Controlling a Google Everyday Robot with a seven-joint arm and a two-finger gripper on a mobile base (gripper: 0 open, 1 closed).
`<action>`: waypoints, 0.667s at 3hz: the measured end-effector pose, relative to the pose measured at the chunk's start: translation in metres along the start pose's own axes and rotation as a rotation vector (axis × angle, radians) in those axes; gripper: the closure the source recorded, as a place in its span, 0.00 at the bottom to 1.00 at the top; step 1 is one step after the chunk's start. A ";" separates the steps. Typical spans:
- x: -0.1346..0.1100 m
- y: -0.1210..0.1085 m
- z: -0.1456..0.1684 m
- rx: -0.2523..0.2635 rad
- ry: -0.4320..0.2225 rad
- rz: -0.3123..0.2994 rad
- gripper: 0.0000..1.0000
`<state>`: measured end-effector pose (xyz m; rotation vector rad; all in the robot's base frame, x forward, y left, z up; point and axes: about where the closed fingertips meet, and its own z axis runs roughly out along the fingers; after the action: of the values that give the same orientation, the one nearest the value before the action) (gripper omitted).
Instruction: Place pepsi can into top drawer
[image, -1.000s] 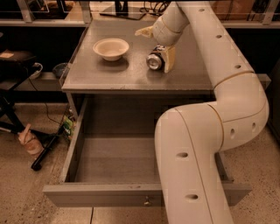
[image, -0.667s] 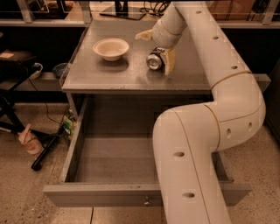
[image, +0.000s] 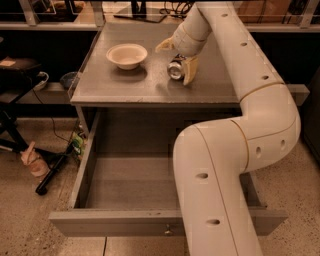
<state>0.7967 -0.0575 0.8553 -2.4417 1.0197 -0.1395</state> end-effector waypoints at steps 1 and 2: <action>0.000 0.000 0.000 0.000 0.000 0.000 0.42; 0.000 0.000 0.000 0.000 0.000 0.000 0.66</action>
Offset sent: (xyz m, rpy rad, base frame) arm 0.0000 0.0000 0.0000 0.0000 0.0000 0.0000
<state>0.7967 -0.0575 0.8553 -2.4417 1.0196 -0.1395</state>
